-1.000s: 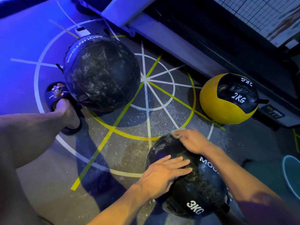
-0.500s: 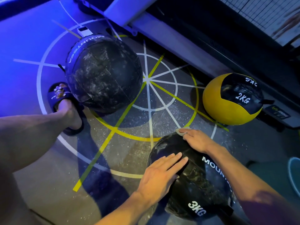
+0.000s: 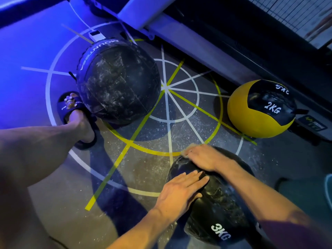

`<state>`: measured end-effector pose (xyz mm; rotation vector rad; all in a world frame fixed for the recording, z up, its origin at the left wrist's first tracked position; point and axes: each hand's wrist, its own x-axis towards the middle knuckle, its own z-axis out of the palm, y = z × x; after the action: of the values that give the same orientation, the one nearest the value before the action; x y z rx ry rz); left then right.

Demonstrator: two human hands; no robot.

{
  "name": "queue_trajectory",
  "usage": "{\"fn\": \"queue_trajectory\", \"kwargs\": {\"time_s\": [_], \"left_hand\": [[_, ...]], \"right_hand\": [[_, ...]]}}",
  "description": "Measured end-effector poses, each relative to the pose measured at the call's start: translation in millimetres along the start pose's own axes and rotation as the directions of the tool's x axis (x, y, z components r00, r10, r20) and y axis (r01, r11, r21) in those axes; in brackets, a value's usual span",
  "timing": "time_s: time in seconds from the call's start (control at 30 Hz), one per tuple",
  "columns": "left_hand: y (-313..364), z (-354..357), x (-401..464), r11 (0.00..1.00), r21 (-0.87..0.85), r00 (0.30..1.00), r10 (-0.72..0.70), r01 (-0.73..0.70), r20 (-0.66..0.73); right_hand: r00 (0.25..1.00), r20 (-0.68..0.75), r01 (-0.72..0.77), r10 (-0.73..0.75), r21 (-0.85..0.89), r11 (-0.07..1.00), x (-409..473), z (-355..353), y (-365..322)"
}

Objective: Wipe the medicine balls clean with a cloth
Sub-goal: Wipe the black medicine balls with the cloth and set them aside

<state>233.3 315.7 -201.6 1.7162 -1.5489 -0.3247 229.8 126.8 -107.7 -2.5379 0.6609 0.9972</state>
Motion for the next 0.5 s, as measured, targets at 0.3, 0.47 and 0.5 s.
{"fn": "queue_trajectory", "kwargs": {"time_s": [0.3, 0.47, 0.5], "left_hand": [[-4.2, 3.0, -0.6, 0.999, -0.037, 1.000, -0.029, 0.029, 0.000], [-2.1, -1.4, 2.1, 0.996, -0.085, 0.999, -0.033, 0.036, 0.031], [-2.2, 0.2, 1.3, 0.998, -0.062, 0.999, -0.030, 0.030, 0.012]], "right_hand": [[0.996, -0.078, -0.054, 0.052, -0.024, 0.998, 13.6, -5.7, 12.9], [0.967, 0.118, 0.236, -0.228, -0.060, 0.970, 1.2, 7.8, -26.9], [0.986, 0.051, 0.158, -0.156, -0.030, 0.987, 5.8, 1.8, -13.5]]}}
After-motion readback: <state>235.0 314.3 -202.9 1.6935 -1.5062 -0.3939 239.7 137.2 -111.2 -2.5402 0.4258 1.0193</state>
